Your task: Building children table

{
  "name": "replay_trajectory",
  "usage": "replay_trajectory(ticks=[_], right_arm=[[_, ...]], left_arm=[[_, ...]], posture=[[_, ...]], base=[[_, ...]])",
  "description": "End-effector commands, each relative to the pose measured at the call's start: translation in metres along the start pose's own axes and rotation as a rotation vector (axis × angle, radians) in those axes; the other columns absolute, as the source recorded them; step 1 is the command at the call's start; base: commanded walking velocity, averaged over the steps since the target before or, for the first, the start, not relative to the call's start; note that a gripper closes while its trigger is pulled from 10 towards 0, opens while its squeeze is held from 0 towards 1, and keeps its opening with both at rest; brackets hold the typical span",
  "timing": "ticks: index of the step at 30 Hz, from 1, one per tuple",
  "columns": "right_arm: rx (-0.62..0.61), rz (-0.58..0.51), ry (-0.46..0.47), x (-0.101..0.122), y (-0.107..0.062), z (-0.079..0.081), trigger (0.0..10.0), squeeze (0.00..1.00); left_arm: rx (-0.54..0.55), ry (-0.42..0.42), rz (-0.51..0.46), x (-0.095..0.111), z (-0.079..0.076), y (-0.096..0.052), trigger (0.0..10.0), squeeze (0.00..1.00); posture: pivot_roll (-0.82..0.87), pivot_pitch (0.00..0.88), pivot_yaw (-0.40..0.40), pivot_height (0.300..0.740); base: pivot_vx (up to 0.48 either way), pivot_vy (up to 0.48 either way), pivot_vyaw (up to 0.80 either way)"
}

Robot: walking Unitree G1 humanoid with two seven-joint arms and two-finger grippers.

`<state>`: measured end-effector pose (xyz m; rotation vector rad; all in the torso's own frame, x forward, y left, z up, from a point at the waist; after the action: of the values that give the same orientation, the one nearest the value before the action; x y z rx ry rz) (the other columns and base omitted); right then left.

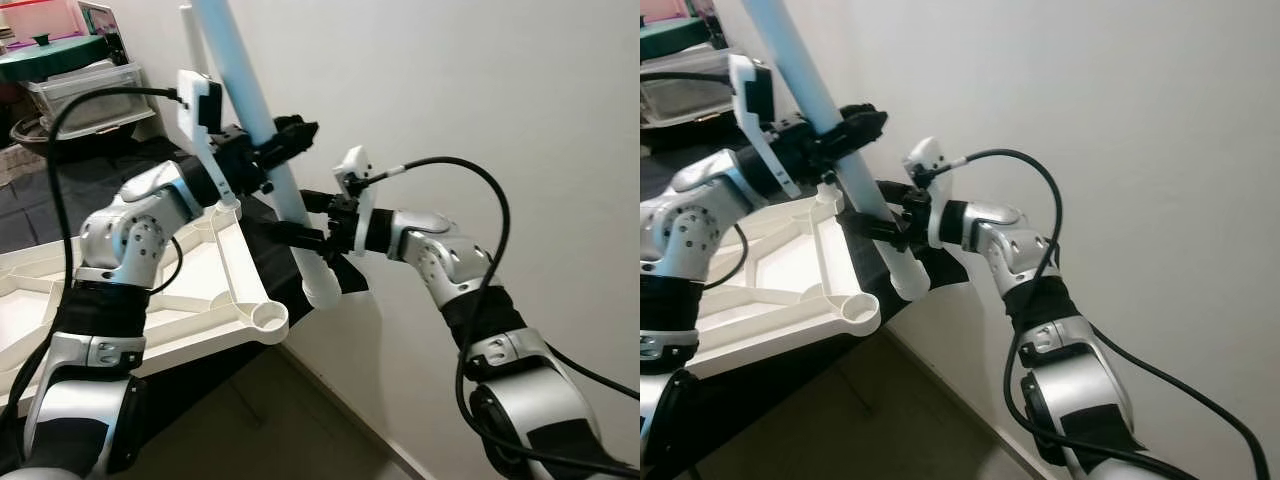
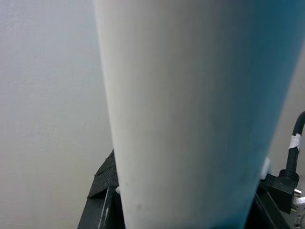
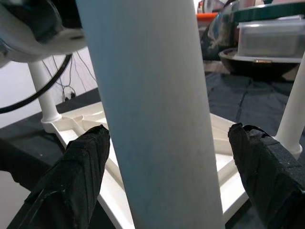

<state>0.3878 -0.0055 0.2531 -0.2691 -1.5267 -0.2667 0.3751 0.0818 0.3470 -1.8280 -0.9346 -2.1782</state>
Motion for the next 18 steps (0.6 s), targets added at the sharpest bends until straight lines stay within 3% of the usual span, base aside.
replay_trajectory(ticks=[1,18], right_arm=[[0.008,0.030,0.001,-0.001,0.006,0.002,10.0,0.00],[0.023,0.140,-0.001,-0.017,0.018,0.007,10.0,0.00]], left_arm=[[-0.018,0.031,-0.005,0.004,-0.003,0.004,10.0,0.00],[-0.024,0.031,-0.005,0.001,-0.004,0.009,10.0,0.00]], posture=[[-0.04,0.000,0.018,0.740],[-0.04,0.000,0.017,0.740]], base=[[0.000,0.000,0.00],[0.000,0.000,0.00]])
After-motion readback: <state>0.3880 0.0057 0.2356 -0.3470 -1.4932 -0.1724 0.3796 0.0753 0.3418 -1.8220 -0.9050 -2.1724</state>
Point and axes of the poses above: a point about 5 cm out from each wrist's last joint towards the gripper, its own y axis pointing out of the wrist towards the gripper, its own x axis along the axis of the wrist's last joint, z = x × y, the point moved 6 cm from there along y, pointing out of the wrist towards the gripper, and after that the axes turned 2 degrees about y, right-handed, at the moved point
